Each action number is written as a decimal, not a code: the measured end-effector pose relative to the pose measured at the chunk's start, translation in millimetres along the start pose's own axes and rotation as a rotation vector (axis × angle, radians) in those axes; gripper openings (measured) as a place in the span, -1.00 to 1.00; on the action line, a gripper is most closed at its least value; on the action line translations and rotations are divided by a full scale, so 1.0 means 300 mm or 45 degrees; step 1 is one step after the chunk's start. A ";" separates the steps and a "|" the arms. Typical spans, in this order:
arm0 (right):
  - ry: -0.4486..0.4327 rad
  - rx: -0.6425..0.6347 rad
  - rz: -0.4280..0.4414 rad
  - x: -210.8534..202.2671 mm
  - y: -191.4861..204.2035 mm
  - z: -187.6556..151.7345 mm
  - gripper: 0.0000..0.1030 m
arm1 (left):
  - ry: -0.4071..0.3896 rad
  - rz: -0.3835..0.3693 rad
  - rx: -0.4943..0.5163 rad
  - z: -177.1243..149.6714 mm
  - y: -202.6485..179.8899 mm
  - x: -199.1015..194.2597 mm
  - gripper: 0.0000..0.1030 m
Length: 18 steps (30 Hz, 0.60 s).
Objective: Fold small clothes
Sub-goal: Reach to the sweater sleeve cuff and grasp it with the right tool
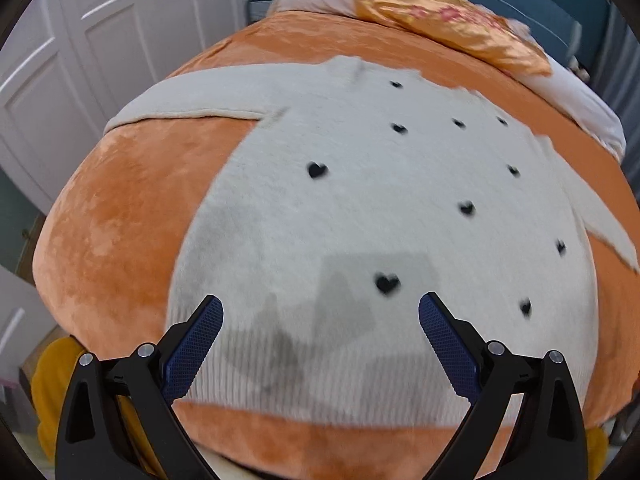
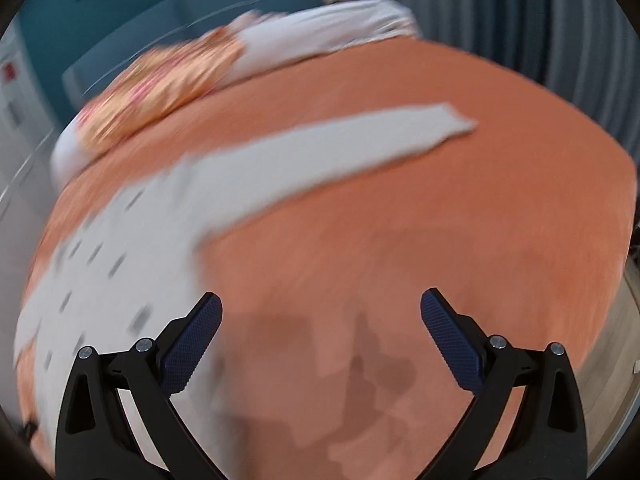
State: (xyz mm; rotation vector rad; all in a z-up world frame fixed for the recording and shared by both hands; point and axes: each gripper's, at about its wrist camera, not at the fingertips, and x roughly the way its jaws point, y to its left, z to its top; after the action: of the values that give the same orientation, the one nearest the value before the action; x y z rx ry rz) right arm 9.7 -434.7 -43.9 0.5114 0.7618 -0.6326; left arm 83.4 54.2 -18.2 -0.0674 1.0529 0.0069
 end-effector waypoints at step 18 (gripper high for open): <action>-0.053 0.434 0.143 0.431 -0.082 0.447 -0.78 | -0.064 0.067 -0.142 0.218 0.055 0.168 0.86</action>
State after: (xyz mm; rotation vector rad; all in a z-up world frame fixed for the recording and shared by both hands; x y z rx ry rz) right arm 127.8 -579.5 -63.7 0.8451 0.5829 -0.6697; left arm 164.6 73.2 -30.6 -0.1399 1.0032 0.1146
